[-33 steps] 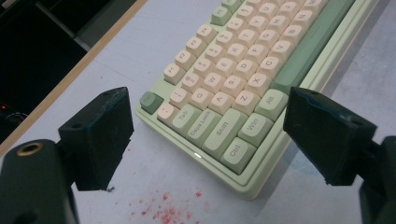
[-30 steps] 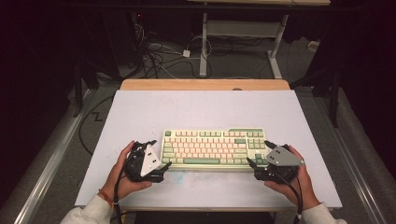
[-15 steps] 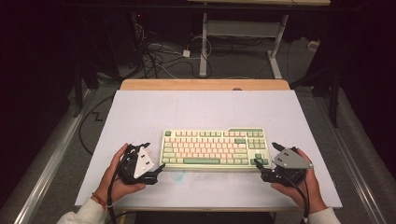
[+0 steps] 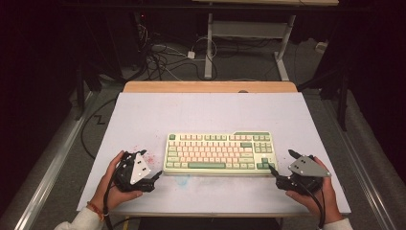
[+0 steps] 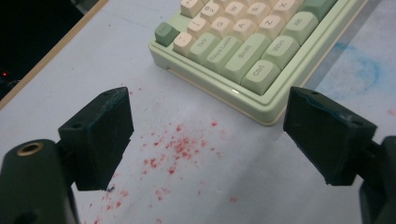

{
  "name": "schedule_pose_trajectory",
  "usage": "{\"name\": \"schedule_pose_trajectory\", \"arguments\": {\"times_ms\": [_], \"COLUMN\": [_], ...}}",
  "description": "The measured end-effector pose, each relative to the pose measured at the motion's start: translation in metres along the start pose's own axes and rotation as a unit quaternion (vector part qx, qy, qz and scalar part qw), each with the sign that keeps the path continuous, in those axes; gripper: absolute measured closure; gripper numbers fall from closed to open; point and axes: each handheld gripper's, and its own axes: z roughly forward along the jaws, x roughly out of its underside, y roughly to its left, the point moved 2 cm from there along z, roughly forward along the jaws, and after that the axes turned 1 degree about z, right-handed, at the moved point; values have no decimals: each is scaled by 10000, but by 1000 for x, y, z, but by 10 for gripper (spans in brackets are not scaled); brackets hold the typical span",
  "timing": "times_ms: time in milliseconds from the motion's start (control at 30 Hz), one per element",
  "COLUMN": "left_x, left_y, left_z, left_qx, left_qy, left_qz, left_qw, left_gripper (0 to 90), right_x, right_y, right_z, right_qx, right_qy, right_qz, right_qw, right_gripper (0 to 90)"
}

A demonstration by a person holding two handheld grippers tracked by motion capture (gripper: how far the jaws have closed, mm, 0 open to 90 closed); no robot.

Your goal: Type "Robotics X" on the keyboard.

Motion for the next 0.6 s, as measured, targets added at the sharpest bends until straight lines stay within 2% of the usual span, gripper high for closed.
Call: {"name": "schedule_pose_trajectory", "arguments": {"times_ms": [300,367,433,600], "left_x": [15,17,21,30], "left_y": [5,6,7,8], "left_z": [-3,-3,-4,-2], "left_qx": [-8,-26,4,16], "left_qy": [200,244,267,365], "left_qz": [-59,-67,-116,-191], "left_qw": [9998,9997,9996,9991], "left_gripper": [151,151,151,151], "right_x": [13,16,19,30], "right_y": [-9,-11,-13,-15], "right_z": [-2,-2,-1,0], "right_qx": [140,197,346,421], "right_qy": [113,130,177,288], "right_qz": [239,342,309,445], "right_qw": [9996,9991,9988,9977], "right_gripper": [177,165,165,165]}}
